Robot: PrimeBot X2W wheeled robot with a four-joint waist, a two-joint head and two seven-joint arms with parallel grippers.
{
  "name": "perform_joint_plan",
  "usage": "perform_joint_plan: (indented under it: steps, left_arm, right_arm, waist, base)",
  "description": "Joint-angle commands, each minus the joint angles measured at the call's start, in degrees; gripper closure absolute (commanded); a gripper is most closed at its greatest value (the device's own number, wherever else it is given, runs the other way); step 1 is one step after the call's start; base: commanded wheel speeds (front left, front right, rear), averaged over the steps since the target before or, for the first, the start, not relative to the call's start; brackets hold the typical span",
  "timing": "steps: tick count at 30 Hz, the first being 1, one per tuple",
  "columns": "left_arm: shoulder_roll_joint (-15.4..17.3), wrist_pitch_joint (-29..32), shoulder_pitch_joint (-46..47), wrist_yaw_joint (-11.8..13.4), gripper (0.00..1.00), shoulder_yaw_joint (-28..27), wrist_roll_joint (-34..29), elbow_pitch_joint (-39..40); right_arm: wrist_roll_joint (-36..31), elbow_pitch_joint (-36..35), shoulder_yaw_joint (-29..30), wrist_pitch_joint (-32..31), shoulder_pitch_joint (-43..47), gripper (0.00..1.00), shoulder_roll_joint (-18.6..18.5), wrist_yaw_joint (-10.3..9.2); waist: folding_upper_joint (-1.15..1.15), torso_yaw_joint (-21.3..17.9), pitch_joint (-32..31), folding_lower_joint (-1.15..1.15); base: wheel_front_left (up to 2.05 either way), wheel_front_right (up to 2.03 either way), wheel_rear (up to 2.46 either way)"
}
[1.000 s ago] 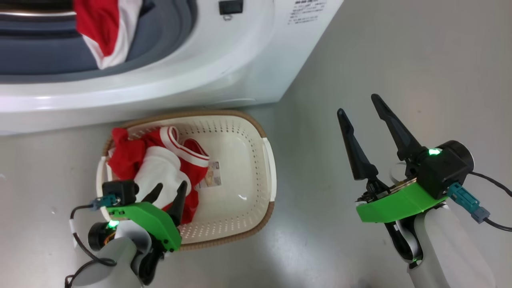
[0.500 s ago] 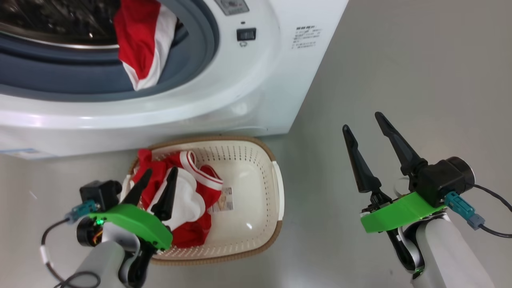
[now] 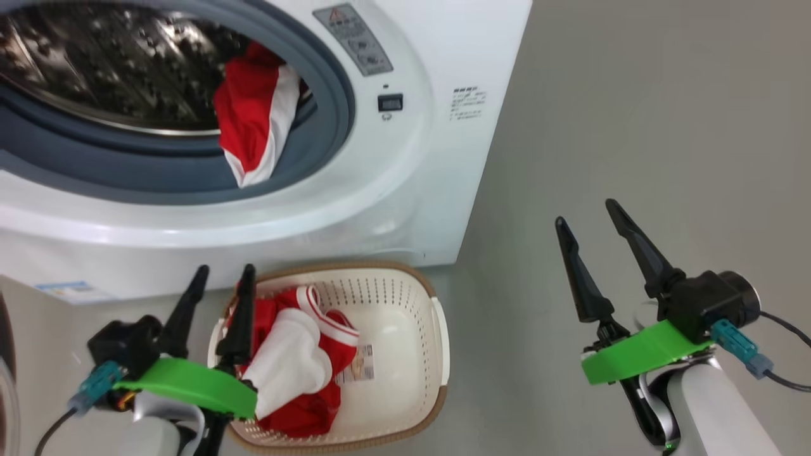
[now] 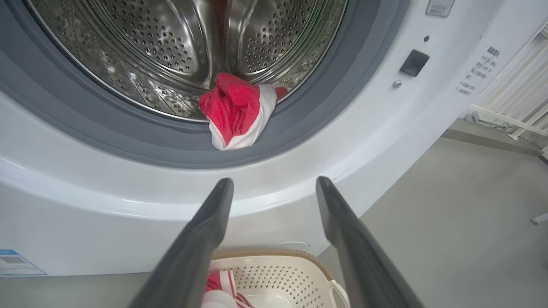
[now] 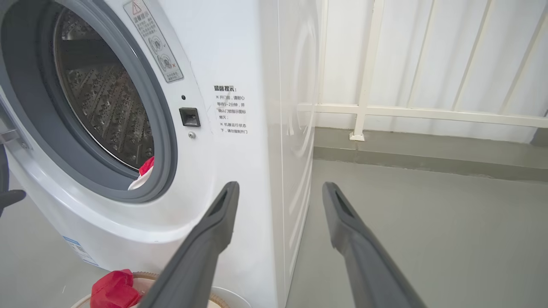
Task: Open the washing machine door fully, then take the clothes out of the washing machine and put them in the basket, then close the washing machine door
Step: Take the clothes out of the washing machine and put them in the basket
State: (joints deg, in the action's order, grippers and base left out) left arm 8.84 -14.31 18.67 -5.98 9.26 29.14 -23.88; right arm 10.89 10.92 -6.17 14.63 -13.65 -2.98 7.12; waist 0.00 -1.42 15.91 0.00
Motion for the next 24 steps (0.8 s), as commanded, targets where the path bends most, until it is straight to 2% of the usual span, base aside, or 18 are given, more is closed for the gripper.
perform_joint_plan:
  steps: [1,10,24]
  left_arm:
    - [0.8,-0.7,-1.3,0.6,0.00,-3.2,-1.5,2.7]
    - [-0.5,-0.7,-6.9,1.3,0.00,-9.4,-7.2,10.4]
    - [-2.1,-0.7,-13.9,1.4,0.00,-14.7,-12.0,18.3]
  right_arm:
    - [-0.5,-1.6,-0.8,0.4,1.3,0.00,0.1,0.36]
    - [-1.5,-2.7,1.4,0.4,3.4,0.00,0.1,0.36]
    - [-3.8,-8.7,3.3,0.4,7.7,0.00,0.1,0.36]
  waist:
    - [0.00,-0.7,-2.5,0.00]
    - [0.00,-1.5,-5.6,0.00]
    - [0.00,-2.9,-9.1,0.00]
  base:
    - [0.00,0.00,0.00]
    - [0.00,0.00,0.00]
    - [0.00,0.00,0.00]
